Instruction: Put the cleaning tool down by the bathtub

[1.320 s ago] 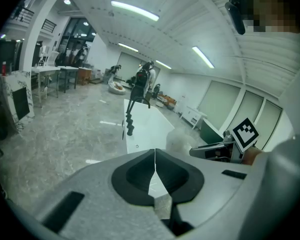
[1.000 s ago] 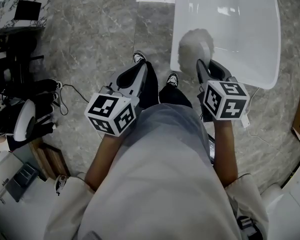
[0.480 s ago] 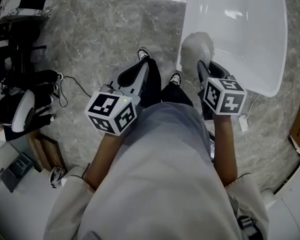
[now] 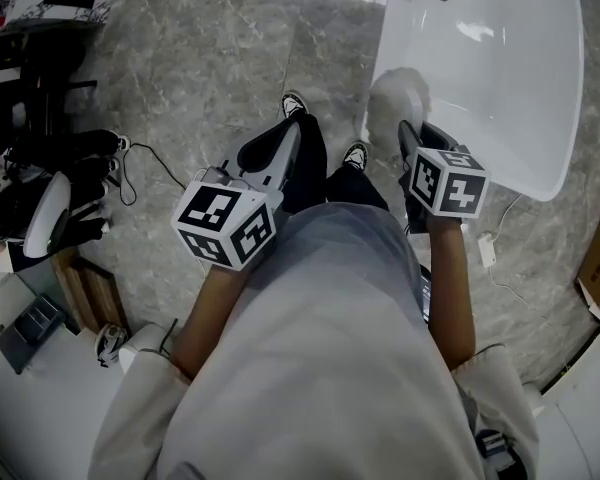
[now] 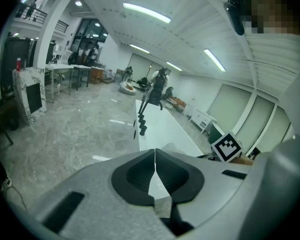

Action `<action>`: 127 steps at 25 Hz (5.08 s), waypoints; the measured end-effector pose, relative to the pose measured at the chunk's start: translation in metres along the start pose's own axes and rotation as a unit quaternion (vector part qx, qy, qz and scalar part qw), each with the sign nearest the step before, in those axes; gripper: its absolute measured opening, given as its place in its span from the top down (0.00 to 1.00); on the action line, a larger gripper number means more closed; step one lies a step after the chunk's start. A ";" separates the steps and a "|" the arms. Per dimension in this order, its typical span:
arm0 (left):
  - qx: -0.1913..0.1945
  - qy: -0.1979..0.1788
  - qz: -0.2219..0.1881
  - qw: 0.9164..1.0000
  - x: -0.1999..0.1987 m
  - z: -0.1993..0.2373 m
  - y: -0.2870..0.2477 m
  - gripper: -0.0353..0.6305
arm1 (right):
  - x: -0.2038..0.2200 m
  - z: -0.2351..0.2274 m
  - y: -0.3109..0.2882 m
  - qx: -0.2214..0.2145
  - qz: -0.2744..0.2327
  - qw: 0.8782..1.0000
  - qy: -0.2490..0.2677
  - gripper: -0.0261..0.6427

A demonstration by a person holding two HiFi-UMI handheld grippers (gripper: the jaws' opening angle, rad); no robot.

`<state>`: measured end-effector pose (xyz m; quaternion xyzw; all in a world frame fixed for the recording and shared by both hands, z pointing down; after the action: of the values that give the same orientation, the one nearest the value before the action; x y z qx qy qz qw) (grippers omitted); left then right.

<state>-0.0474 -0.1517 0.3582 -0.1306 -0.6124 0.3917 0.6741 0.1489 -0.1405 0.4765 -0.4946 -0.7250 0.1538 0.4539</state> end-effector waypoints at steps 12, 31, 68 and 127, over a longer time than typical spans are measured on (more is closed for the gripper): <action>-0.004 0.008 0.005 1.000 0.002 0.011 -0.001 0.93 | 0.018 -0.009 -0.029 0.003 0.030 0.999 -0.016 0.86; -0.003 0.006 0.013 1.000 0.006 0.016 -0.001 0.93 | 0.061 -0.043 -0.070 0.045 0.110 0.993 -0.013 0.86; -0.022 0.023 0.025 0.999 0.006 0.059 0.002 0.93 | 0.085 -0.079 -0.127 0.099 0.163 0.980 -0.056 0.86; 0.014 0.034 0.015 0.999 0.013 0.014 0.002 0.93 | 0.091 -0.069 -0.090 0.045 0.114 0.990 -0.066 0.76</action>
<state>-0.0622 -0.1456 0.3692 -0.1433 -0.5817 0.4060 0.6901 0.1437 -0.1197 0.6199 -0.5421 -0.6844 0.2696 0.4062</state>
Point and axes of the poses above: the fingertips, and each gripper's own axes: y backward along the fingers, z to its left, x out of its underside, the point moved 2 cm from there along y, backward along the fingers, and after that the axes turned 14 degrees about -x, right-handed, at the moved point
